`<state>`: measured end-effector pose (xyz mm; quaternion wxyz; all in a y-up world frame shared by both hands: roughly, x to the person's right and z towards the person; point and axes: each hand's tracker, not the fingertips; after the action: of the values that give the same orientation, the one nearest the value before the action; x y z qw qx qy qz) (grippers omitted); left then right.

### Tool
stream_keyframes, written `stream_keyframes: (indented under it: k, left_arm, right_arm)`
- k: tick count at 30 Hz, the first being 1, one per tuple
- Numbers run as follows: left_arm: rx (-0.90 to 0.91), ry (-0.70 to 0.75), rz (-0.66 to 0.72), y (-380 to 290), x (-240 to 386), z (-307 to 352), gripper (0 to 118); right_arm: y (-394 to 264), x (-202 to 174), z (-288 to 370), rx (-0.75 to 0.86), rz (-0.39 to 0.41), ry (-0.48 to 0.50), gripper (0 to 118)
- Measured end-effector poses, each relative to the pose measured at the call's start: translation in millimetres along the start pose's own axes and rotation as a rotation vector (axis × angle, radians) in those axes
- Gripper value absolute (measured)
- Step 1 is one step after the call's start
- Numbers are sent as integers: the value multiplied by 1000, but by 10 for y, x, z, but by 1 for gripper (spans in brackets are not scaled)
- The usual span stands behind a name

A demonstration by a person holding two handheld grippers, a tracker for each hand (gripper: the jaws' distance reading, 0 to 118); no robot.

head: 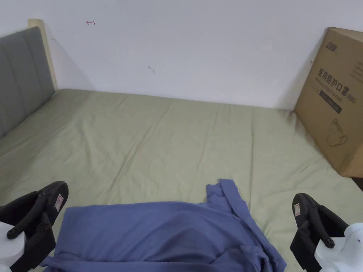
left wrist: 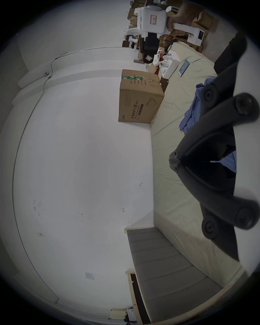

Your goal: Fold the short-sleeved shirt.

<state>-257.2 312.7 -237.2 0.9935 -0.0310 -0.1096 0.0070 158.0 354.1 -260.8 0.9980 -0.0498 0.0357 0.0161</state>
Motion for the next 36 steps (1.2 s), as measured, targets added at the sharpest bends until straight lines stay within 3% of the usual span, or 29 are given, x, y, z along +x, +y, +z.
stream_keyframes:
  k: [6,7,9,10,11,14,16,18,21,25,26,27,29,30,32,34,36]
  left_arm:
    - [-42,-6,34,-127,-75,-111,0]
    - [-60,-3,35,-114,-96,-171,0]
    - [-84,9,40,-188,-141,-263,0]
    - [-100,3,57,-201,-191,-299,0]
    - [-123,3,80,-240,-226,-347,0]
    - [-150,19,90,-339,-262,-446,0]
    - [-176,26,95,-420,-283,-549,0]
    - [-197,29,102,-494,-323,-641,0]
    - [-241,42,86,-587,-375,-785,0]
    - [-269,52,104,-677,-485,-928,0]
    - [-276,49,104,-695,-508,-960,0]
    - [-284,51,102,-722,-525,-992,0]
    - [-296,53,101,-764,-556,-1031,0]
    - [-305,48,110,-779,-580,-1059,0]
    - [-312,45,117,-795,-608,-1103,0]
    - [-318,39,147,-796,-653,-1139,0]
    - [-335,30,168,-802,-720,-1204,0]
  right_arm:
    - [-141,225,-649,-130,-25,66,1]
    - [-179,286,-861,-183,-32,85,13]
    - [-311,382,-1348,-296,-68,104,90]
    - [-399,441,-1646,-374,-71,129,107]
    - [-522,502,-2006,-490,-78,165,109]
    - [-957,474,-2843,-656,16,180,109]
    - [-1330,388,-3370,-762,165,112,109]
    - [-1646,358,-3778,-843,186,120,109]
    - [-1951,293,-4128,-893,150,115,109]
    - [-2085,433,-4389,-933,-13,123,107]
    - [-2112,457,-4426,-939,-20,118,99]
    - [-2114,470,-4436,-932,-26,122,83]
    - [-2084,451,-4383,-898,-5,112,29]
    - [-2092,452,-4388,-901,-5,112,14]
    - [-2107,464,-4358,-932,-66,142,7]
    - [-2053,439,-4293,-919,-58,160,6]
    - [-2008,379,-4220,-898,4,155,6]
